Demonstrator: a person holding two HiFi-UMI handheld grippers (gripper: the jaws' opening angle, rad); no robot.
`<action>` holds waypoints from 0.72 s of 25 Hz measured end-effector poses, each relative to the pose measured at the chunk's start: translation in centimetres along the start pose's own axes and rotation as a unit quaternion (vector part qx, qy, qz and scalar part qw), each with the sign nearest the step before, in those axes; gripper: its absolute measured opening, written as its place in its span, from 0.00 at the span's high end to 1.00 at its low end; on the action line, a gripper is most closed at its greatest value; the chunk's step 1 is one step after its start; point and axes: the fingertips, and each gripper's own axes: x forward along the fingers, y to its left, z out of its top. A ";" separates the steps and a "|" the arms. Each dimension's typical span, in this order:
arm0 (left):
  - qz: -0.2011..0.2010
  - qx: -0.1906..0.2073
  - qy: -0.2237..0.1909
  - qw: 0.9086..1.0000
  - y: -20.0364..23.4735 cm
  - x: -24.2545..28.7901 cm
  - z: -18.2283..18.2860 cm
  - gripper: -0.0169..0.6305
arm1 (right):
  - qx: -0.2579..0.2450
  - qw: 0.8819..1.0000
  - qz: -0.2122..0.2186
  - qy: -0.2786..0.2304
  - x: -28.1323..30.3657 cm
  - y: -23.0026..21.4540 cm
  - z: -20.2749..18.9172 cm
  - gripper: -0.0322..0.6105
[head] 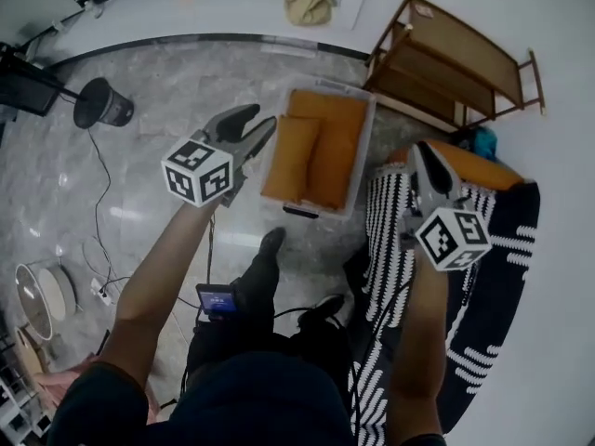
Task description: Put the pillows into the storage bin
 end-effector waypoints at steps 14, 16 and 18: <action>-0.012 0.184 -0.103 0.977 -18.1 -15.9 13.1 0.76 | 0.057 0.994 -0.004 -0.093 -23.9 6.0 8.0 0.90; -0.007 0.186 -0.116 0.976 -19.9 -17.4 13.5 0.77 | 0.056 0.993 -0.011 -0.100 -26.7 6.1 7.8 0.90; -0.005 0.190 -0.124 0.974 -21.6 -18.4 13.8 0.77 | 0.053 0.993 -0.018 -0.106 -29.4 6.0 7.7 0.90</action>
